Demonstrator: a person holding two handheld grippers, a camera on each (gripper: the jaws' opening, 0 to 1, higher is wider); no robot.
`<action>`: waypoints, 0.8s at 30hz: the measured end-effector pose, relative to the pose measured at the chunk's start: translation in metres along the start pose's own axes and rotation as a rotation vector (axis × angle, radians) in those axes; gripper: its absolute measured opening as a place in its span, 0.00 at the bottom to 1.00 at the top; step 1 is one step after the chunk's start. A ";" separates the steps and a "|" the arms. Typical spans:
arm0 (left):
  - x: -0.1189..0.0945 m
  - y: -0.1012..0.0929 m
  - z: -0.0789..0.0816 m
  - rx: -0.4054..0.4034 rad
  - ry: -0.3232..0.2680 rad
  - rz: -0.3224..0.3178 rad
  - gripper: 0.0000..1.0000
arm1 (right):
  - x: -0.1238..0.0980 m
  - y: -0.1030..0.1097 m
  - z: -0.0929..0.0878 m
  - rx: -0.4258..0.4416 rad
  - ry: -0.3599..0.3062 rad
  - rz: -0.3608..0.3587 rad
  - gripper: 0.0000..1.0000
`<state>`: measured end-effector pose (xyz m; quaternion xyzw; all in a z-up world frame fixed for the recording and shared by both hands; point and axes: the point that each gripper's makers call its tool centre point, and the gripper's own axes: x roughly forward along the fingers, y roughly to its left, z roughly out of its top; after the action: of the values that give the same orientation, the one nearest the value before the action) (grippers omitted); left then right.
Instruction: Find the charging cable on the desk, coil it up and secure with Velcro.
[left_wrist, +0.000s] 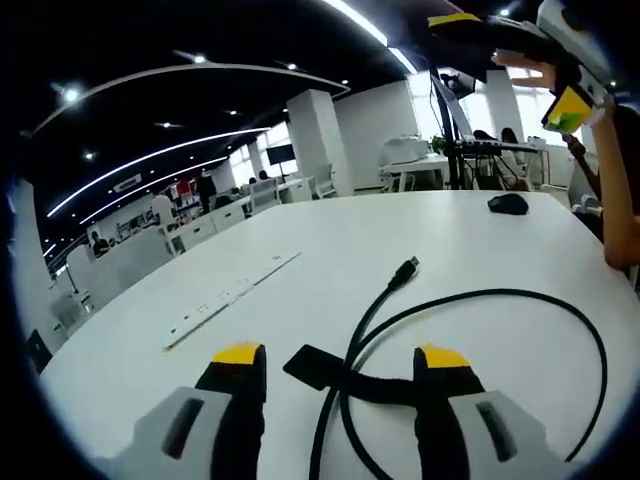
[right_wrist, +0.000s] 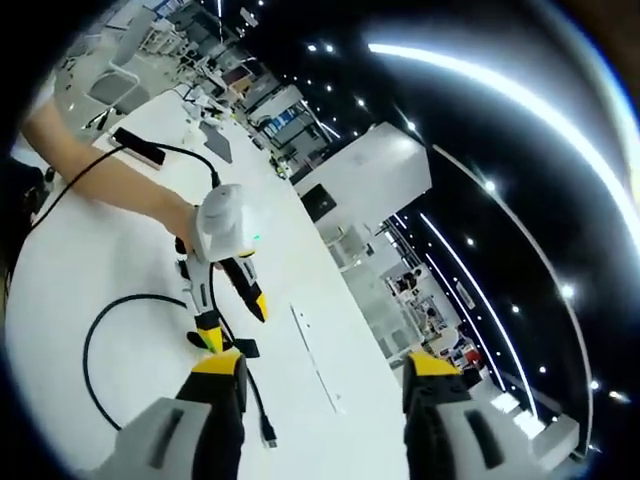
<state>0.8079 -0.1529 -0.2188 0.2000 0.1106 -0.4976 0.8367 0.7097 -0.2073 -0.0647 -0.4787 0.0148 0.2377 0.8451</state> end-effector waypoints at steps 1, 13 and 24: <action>0.000 -0.001 -0.001 -0.004 0.003 -0.003 0.55 | 0.001 0.000 -0.001 0.000 0.003 0.002 0.64; -0.012 0.011 -0.011 -0.076 0.033 -0.017 0.42 | 0.004 0.000 -0.006 0.010 0.020 0.009 0.63; -0.017 -0.005 -0.028 -0.015 0.160 -0.076 0.34 | 0.004 0.000 -0.009 0.007 0.033 0.009 0.63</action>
<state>0.7956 -0.1291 -0.2386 0.2285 0.1881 -0.5109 0.8071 0.7153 -0.2131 -0.0711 -0.4795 0.0319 0.2334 0.8453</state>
